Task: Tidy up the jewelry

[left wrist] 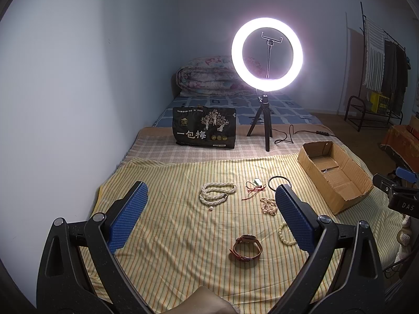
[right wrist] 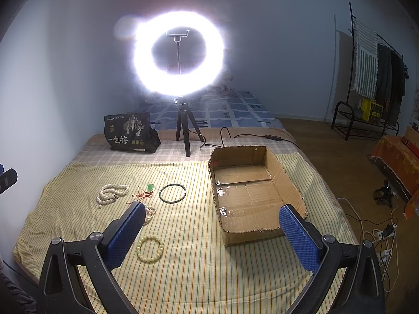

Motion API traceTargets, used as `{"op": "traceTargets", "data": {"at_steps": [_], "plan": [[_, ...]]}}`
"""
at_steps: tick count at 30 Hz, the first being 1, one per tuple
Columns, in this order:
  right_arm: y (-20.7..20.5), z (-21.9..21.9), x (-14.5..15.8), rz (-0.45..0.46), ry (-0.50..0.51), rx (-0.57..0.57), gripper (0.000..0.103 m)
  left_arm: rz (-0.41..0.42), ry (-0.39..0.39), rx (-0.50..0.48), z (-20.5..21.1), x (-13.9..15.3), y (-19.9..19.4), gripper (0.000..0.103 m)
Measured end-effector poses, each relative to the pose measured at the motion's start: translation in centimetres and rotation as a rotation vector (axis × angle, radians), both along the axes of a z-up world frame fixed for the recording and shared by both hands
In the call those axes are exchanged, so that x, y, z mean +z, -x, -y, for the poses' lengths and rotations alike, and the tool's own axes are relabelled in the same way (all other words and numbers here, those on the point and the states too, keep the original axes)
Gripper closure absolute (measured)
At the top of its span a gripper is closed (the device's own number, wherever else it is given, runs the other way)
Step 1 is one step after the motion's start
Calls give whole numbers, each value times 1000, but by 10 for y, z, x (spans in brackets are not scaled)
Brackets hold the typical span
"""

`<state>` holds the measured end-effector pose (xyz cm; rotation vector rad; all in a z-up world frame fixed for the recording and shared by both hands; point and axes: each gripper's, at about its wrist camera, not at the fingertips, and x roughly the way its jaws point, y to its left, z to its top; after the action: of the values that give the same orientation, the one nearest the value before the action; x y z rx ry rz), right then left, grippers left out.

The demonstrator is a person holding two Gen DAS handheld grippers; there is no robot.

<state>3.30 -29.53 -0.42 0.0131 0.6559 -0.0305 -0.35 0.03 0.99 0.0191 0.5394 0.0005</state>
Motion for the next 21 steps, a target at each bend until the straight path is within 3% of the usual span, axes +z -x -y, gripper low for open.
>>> {"op": "traceTargets", "data": {"at_steps": [21], "plan": [[-1, 0, -3, -10, 0, 5, 0, -8, -3, 5, -6, -6, 0, 3]]}}
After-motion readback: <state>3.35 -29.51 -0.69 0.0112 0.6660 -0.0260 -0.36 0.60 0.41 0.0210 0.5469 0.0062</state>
